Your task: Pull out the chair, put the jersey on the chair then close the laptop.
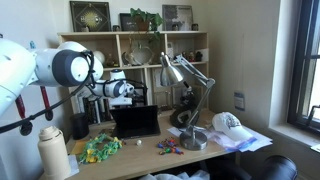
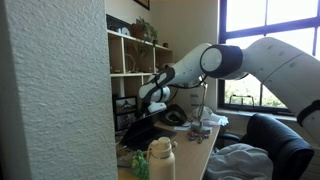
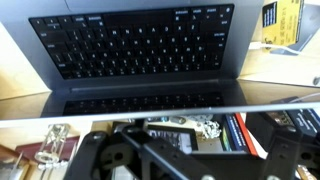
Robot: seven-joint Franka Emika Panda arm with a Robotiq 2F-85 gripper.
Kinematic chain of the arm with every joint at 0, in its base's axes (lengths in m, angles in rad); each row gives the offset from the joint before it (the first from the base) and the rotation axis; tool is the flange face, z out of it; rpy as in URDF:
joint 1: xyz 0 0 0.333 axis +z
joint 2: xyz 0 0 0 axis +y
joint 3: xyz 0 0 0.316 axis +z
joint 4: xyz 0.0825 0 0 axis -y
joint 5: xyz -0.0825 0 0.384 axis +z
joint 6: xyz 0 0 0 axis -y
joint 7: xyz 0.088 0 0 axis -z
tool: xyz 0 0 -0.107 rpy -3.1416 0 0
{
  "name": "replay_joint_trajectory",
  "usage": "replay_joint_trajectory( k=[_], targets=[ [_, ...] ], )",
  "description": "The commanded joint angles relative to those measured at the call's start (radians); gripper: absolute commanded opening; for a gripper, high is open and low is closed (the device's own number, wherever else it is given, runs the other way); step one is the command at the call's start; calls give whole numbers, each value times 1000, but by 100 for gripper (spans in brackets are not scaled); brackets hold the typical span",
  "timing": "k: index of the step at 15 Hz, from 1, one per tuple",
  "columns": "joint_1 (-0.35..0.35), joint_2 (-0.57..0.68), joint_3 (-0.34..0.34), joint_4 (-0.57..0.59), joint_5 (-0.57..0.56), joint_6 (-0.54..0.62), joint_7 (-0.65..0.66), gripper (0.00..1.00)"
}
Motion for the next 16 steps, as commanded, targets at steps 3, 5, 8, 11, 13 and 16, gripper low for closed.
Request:
replay_joint_trajectory(
  k=[3, 5, 8, 11, 13, 16],
  targets=[
    [-7, -20, -14, 1, -46, -243, 108, 100],
    [-23, -17, -4, -16, -30, -263, 111, 100],
    [-46, -12, 13, -64, -7, -215, 99, 100],
    [-66, -7, 34, -120, 31, -166, 103, 100],
    [-82, 0, 49, -151, 57, -129, 97, 100],
    [-103, 7, 81, -212, 101, -2, 88, 100]
  ],
)
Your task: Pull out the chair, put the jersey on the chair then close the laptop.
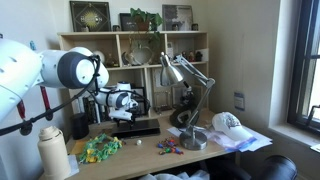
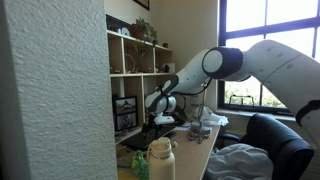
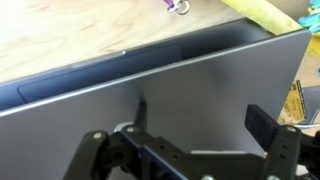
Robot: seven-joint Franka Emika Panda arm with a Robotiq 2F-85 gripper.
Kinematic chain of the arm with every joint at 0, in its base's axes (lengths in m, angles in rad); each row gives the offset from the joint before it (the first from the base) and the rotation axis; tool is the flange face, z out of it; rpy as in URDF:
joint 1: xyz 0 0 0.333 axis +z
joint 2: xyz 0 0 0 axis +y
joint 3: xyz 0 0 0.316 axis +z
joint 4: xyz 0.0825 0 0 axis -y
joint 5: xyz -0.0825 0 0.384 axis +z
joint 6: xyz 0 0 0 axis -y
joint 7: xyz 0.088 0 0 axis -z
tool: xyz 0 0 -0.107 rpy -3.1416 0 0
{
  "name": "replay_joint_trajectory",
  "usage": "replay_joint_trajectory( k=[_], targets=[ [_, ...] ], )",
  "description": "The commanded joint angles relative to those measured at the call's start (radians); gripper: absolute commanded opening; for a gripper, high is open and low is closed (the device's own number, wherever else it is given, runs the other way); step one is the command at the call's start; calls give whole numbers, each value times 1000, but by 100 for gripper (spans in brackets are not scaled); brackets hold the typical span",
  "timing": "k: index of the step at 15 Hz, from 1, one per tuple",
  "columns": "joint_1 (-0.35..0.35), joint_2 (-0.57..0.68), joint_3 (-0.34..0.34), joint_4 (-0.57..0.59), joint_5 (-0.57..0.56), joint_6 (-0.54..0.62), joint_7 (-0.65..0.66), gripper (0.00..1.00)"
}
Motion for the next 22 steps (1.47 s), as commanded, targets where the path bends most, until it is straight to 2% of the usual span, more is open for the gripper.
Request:
replay_joint_trajectory(
  k=[1, 6, 9, 12, 16, 19, 22],
  targets=[
    [-31, -12, 49, -92, 46, 147, 5, 100],
    [-50, -16, 81, -153, 58, 271, 11, 100],
    [-53, -79, 85, -187, 50, 266, 29, 100],
    [-50, -185, 76, -246, 42, 198, 47, 100],
    [-74, -353, 90, -328, 53, 19, 3, 100],
    [-63, -495, 62, -396, 26, -120, -17, 100],
    [-66, -644, 50, -485, 21, -197, -68, 100]
  ],
)
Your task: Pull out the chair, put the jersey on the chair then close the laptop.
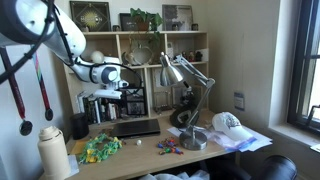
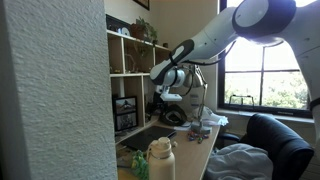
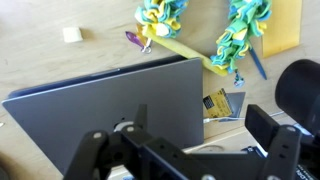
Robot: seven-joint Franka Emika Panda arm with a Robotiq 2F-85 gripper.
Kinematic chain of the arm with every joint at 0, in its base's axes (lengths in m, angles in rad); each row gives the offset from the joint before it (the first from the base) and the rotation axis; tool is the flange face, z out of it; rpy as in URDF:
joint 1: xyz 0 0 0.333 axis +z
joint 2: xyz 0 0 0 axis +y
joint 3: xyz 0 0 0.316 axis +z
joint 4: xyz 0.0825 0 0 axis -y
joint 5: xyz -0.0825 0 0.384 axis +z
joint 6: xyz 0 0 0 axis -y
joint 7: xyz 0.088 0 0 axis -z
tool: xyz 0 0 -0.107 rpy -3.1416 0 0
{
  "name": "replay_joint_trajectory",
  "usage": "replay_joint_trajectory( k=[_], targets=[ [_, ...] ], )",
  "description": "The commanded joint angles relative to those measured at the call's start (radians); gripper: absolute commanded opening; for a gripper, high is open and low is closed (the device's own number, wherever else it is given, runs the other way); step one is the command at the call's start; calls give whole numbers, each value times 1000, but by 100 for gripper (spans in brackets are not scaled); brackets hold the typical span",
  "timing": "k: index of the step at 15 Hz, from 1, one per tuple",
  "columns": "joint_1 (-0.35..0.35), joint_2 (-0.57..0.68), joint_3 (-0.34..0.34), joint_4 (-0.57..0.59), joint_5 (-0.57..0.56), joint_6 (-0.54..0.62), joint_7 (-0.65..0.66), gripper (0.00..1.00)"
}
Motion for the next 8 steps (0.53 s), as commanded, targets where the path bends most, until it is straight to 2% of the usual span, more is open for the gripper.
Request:
replay_joint_trajectory(
  k=[1, 7, 8],
  targets=[
    [-8, -224, -17, -173, 8, -67, -75, 100],
    [10, -458, -73, -327, 64, -88, -173, 100],
    [22, -369, -72, -251, 24, -77, -126, 100]
  ],
)
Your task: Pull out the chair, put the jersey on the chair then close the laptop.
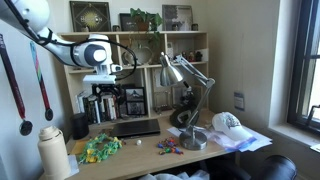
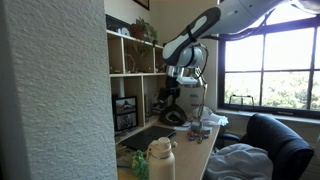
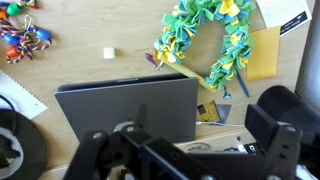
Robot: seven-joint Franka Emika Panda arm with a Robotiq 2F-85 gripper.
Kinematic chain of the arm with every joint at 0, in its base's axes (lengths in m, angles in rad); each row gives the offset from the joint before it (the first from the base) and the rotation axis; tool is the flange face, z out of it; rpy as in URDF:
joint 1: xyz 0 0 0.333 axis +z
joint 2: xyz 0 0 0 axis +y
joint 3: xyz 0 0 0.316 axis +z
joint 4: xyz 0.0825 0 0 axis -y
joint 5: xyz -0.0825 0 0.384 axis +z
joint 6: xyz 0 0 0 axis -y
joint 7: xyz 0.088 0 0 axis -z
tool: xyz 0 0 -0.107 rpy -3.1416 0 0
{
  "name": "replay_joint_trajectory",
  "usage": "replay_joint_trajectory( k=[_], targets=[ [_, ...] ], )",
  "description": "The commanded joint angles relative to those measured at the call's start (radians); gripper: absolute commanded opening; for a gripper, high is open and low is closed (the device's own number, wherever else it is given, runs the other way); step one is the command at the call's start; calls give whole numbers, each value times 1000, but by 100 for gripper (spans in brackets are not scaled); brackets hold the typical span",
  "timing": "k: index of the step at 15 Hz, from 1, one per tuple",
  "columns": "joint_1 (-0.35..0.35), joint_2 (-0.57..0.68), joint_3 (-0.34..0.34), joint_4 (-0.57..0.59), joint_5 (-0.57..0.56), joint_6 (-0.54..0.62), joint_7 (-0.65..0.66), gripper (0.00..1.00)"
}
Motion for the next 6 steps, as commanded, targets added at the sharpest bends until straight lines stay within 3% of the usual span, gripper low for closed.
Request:
replay_joint_trajectory(
  k=[1, 6],
  targets=[
    [24, -19, -26, -11, 0, -2, -1, 100],
    [31, 0, -30, -9, 1, -1, -1, 100]
  ],
)
